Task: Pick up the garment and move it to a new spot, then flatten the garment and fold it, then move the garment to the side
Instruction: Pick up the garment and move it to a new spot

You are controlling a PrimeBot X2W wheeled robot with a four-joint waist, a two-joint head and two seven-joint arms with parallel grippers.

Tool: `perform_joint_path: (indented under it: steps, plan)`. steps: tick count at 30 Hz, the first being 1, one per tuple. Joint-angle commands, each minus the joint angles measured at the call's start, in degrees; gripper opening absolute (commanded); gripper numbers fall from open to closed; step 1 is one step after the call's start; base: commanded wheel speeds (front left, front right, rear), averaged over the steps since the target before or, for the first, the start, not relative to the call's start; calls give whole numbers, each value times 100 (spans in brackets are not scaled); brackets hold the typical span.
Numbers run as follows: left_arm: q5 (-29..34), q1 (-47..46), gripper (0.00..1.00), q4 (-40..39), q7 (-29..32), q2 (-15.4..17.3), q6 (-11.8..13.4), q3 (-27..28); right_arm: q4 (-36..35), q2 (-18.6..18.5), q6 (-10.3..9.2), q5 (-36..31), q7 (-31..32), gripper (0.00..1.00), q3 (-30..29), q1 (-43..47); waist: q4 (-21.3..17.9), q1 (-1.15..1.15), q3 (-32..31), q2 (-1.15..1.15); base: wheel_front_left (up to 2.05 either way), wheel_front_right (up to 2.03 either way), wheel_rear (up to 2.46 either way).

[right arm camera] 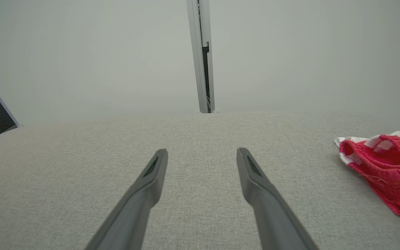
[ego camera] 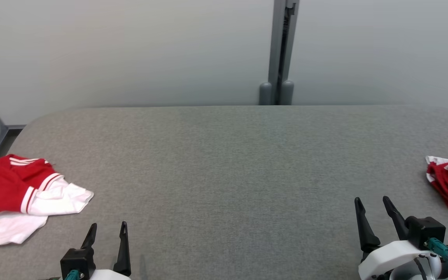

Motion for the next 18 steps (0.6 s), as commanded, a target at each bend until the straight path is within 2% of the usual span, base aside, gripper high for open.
perform_joint_path:
  steps: [1,10,18]
  plan:
    - [-52,-94,100,-22,-1,25,51,17,-3,-37,-2,12,-27,100,12,-41,129,0,46,0,0,0,0]
    - [40,-201,100,-36,-1,26,20,168,40,-34,-2,144,-26,100,94,-51,1081,0,140,0,0,0,0]
    - [166,-98,100,-25,-1,29,-36,472,92,-35,-2,296,-27,100,392,-61,1991,0,189,0,0,0,0]
